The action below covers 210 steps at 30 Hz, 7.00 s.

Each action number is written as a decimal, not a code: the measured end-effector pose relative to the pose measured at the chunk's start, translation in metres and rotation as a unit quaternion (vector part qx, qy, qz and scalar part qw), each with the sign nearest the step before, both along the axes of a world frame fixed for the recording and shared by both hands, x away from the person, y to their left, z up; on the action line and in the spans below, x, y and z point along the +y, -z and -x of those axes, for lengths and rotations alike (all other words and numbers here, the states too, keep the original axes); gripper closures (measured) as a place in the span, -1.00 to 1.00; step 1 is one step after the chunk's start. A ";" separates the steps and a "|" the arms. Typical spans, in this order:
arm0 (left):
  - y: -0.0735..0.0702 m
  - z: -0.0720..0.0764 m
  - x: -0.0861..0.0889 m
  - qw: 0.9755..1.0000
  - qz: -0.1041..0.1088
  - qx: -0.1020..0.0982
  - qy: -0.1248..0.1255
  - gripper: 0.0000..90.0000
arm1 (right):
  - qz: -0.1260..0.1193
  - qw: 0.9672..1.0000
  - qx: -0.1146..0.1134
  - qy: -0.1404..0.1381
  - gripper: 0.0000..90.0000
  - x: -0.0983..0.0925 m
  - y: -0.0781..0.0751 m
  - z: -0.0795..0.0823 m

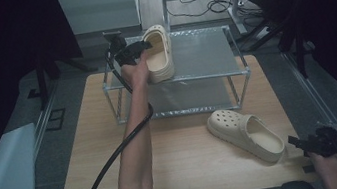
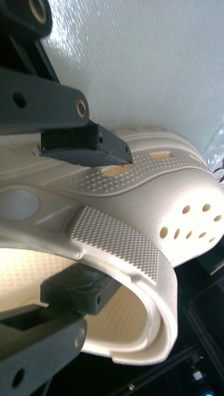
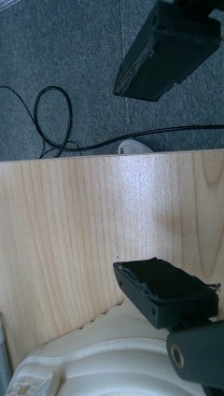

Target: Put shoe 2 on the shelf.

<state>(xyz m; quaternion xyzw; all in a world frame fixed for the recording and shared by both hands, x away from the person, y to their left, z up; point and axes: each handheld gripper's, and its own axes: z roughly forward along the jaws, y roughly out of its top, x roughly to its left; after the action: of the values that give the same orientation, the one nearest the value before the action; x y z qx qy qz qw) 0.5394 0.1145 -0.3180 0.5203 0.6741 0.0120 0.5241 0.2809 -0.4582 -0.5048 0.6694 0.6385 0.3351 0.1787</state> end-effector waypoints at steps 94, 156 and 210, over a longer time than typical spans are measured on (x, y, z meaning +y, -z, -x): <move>0.141 0.213 0.030 0.937 -0.235 -0.084 0.245 -1.00 | 0.029 0.983 0.037 -0.178 -0.72 0.081 -0.004 -0.006; 0.187 0.242 0.024 0.893 -0.378 -0.051 0.238 -1.00 | 0.053 0.982 0.069 -0.166 0.54 0.198 -0.043 -0.063; 0.186 0.242 0.025 0.894 -0.369 -0.059 0.247 -1.00 | -0.325 0.916 0.063 -0.225 0.66 0.143 -0.117 -0.068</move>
<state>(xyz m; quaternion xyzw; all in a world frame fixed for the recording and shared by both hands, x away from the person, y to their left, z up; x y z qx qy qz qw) 0.2972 0.1393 -0.5040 0.8242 0.4391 0.1609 0.3194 0.3489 -0.3150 -0.3876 0.5490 0.6383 0.5124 -0.1694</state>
